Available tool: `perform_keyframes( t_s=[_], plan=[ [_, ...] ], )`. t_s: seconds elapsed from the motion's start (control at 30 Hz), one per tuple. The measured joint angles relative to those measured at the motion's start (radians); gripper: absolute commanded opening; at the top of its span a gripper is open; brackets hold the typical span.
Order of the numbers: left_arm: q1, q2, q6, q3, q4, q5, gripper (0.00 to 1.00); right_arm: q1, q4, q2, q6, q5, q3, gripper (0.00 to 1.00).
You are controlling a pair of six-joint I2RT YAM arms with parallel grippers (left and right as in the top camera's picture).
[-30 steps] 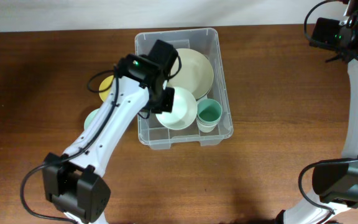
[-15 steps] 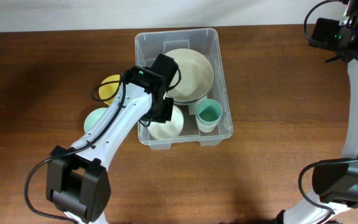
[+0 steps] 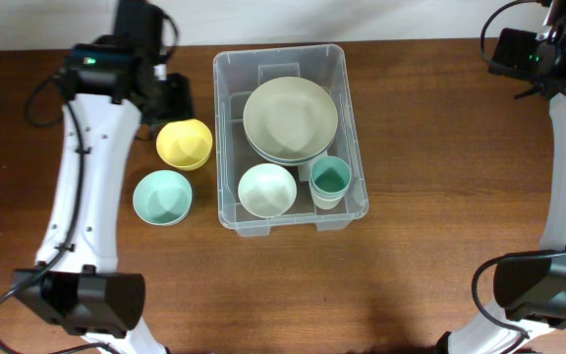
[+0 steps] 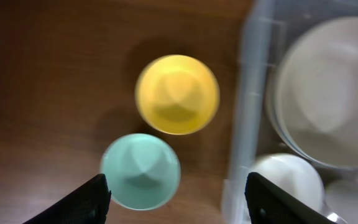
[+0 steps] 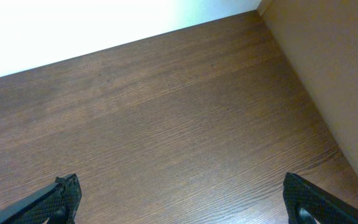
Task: Pack container
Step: 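Move the left gripper to the mint bowl and grasp its rim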
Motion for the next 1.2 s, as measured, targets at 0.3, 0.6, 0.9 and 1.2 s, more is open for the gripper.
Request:
perform_keyframes(
  t_s=[0.3,0.6,0.9,1.2],
  plan=[
    [0.180,0.001,0.039,-0.183,0.019,-0.008,0.68,0.000,0.001,0.000,0.001,0.000,0.000,0.99],
    [0.180,0.018,0.062,-0.667,0.257,0.016,0.60,0.000,0.001,0.000,0.000,0.000,0.000,0.99],
    [0.221,0.016,0.017,-0.852,0.492,0.042,0.47,0.000,0.001,0.000,0.000,0.000,0.000,0.99],
    [0.220,-0.001,0.006,-0.891,0.527,0.111,0.01,0.000,0.000,0.000,0.000,0.000,0.000,0.99]
  ],
)
